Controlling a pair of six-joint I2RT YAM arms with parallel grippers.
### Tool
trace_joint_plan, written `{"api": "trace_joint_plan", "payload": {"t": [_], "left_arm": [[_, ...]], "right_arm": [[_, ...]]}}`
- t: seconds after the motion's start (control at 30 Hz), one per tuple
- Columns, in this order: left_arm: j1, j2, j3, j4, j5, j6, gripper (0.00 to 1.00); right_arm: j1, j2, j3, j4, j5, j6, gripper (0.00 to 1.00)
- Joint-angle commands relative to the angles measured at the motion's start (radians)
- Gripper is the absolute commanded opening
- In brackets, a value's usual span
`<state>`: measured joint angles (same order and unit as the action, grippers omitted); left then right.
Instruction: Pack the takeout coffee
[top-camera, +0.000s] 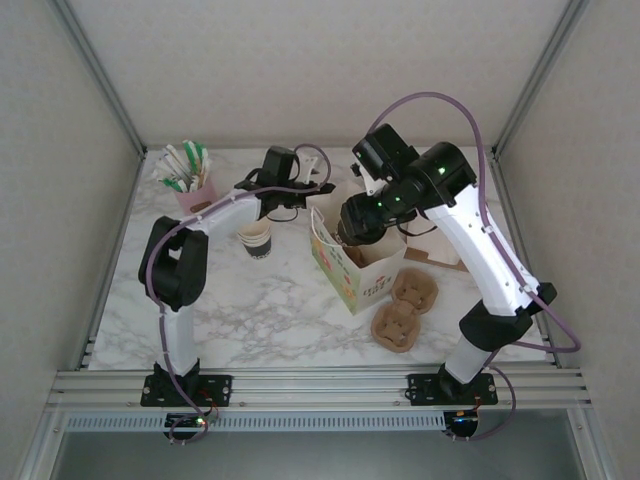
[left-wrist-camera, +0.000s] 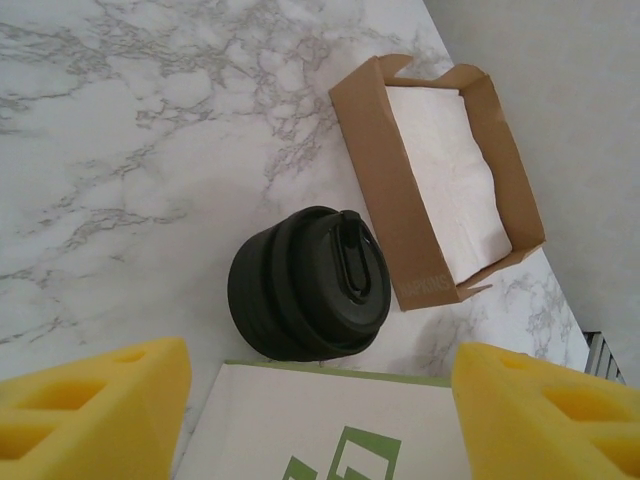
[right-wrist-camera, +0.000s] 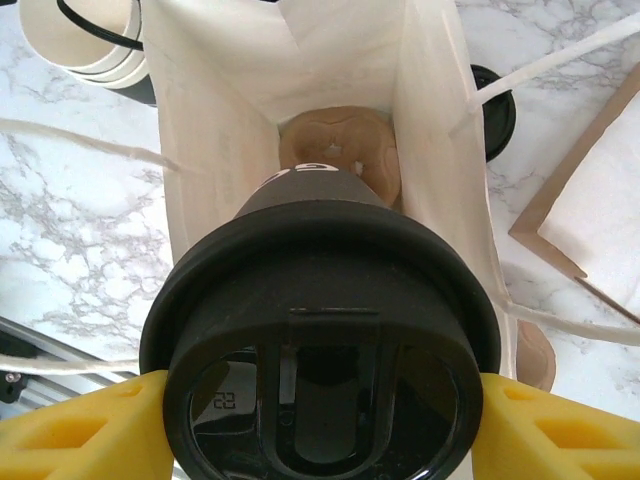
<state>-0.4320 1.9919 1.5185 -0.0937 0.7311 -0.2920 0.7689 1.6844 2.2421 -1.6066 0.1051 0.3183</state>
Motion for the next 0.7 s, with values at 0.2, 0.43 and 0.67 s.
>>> {"api": "trace_joint_plan", "payload": {"t": [0.2,0.43,0.67], "left_arm": [[0.023,-0.088,-0.01,0.027,-0.083,-0.044,0.74],[0.08,-0.141,-0.015,0.021,-0.14,-0.091,0.77],[0.126,-0.269,-0.117,0.049,-0.232,-0.135,0.78]], "right_arm": [[-0.004,-0.05,-0.091,-0.191,0.02,0.006,0.69],[-0.004,-0.033,-0.138,-0.19,0.049,0.013,0.69],[-0.005,0.002,-0.151,-0.191,0.046,0.015,0.7]]}}
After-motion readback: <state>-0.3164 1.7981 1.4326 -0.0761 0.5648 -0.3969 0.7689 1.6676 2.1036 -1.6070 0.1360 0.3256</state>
